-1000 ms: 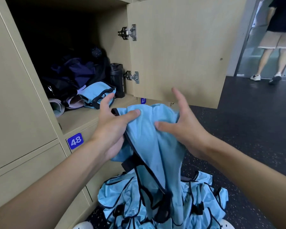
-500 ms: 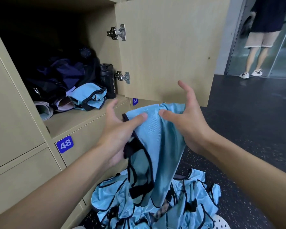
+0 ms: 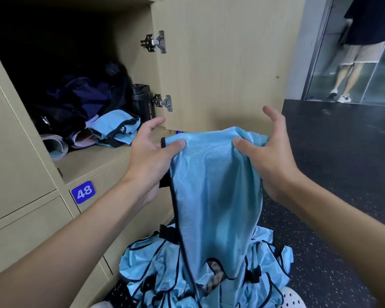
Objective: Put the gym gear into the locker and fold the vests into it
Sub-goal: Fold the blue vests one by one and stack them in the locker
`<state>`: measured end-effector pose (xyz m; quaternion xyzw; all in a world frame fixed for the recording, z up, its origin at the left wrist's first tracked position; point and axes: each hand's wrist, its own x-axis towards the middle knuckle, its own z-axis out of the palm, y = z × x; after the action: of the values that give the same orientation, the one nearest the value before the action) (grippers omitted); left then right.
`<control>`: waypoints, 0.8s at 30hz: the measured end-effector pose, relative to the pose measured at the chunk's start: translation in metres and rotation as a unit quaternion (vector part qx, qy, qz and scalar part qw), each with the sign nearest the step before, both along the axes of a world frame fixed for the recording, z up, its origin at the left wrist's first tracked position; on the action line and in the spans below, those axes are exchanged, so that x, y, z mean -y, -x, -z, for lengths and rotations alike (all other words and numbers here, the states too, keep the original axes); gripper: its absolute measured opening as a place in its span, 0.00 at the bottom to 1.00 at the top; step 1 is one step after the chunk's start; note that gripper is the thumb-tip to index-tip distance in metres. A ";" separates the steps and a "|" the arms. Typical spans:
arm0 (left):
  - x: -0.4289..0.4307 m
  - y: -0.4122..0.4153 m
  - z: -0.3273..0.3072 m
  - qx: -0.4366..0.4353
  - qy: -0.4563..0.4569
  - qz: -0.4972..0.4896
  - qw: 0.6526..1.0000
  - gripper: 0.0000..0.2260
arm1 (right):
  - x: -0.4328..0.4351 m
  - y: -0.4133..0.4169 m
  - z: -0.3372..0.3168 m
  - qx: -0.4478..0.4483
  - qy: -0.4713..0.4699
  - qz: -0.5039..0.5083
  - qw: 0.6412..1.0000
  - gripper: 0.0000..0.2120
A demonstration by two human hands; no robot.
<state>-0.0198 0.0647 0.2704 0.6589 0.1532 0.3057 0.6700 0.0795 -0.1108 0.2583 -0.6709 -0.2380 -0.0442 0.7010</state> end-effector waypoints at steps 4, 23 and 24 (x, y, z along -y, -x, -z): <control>0.001 0.000 -0.006 0.022 0.031 0.019 0.999 0.22 | -0.006 0.000 0.006 -0.068 0.033 -0.136 0.988 0.51; -0.012 0.012 -0.002 -0.028 0.082 0.045 0.995 0.32 | -0.020 0.013 0.007 -0.059 -0.001 -0.143 0.988 0.44; -0.012 0.012 -0.003 -0.022 0.096 0.046 0.994 0.32 | -0.020 0.014 0.008 -0.060 0.023 -0.168 0.984 0.46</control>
<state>-0.0314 0.0766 0.2730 0.6047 0.1665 0.2439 0.7397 0.0654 -0.0908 0.2506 -0.6389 -0.3058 0.1195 0.6957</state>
